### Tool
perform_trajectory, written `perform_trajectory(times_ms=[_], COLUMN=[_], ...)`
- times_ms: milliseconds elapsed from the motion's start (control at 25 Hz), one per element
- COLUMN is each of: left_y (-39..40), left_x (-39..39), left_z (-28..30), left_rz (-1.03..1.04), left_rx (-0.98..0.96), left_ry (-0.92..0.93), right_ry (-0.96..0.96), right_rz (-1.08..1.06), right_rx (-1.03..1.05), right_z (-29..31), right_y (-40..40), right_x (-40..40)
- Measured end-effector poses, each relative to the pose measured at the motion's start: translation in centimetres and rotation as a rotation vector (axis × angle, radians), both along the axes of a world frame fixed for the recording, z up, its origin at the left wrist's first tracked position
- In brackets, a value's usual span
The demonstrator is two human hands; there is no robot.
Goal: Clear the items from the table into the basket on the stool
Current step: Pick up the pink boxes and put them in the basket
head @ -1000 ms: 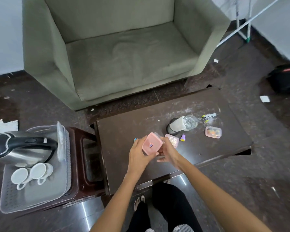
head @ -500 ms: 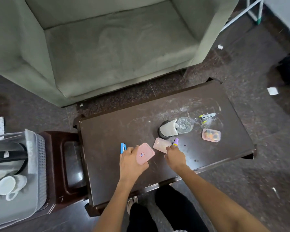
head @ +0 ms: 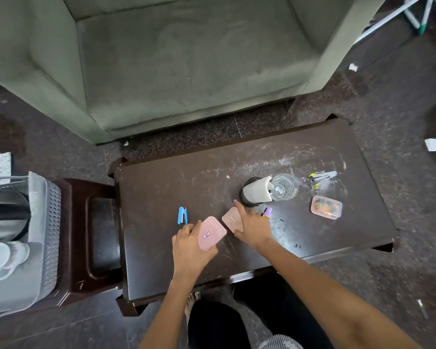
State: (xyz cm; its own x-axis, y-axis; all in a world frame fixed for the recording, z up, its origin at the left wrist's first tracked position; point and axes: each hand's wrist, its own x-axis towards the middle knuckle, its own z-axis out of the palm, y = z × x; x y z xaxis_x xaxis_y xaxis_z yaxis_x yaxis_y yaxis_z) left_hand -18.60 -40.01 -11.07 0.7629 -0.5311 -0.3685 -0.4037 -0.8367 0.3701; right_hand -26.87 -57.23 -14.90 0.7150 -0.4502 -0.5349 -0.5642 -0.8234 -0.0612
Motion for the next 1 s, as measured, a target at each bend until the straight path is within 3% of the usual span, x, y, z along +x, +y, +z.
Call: perform_trajectory(times_ms=[200,360,680,1000], left_y=[4.3,8.1,15.2,18.4], left_x=[-0.2,0.7,3.1,6.2], left_z=[6.6,11.5,16.7,18.4], left_rz=[0.03,0.028,-0.06,-0.097], left_rx=[-0.008,-0.025,-0.095,-0.08], left_ry=[-0.035,-0.059,-0.048,-0.057], right_ry=[-0.213,-0.435,-0.636,-0.608], right_rz=[-0.124,-0.244,-0.264,-0.157], right_rx=[0.321,0.443,0.363,0.268], right_z=[8.7,14.9,20.8,22.6], right_y=[2.3,5.8,12.3,14.9], right_x=[-0.5,-0.8,-1.0,0.2])
